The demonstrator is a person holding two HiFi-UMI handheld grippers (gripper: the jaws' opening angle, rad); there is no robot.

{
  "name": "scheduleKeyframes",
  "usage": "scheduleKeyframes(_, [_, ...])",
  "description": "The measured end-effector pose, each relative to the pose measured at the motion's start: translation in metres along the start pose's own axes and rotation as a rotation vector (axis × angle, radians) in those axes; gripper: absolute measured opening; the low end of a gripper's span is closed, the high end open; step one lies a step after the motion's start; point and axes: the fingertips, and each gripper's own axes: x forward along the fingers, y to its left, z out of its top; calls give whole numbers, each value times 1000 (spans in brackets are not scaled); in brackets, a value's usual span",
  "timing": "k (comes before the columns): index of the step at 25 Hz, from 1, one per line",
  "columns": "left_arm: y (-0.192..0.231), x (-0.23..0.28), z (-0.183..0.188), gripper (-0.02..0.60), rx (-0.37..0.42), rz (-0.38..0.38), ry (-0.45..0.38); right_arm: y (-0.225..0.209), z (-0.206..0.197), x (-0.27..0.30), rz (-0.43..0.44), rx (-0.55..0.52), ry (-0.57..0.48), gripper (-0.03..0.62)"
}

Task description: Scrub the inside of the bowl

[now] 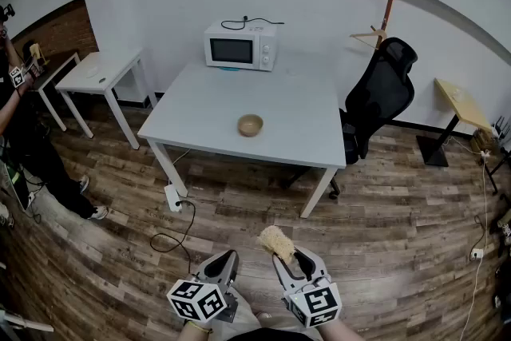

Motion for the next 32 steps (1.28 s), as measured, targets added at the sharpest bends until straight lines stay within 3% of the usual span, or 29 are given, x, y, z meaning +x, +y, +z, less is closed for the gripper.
scheduleKeyframes(18, [-32, -17, -21, 18, 34, -15, 12, 11, 2, -40, -1, -42, -31, 166])
scheduleKeyframes(32, [-42, -16, -28, 18, -17, -21, 22, 9, -14, -56, 6, -13, -11, 166])
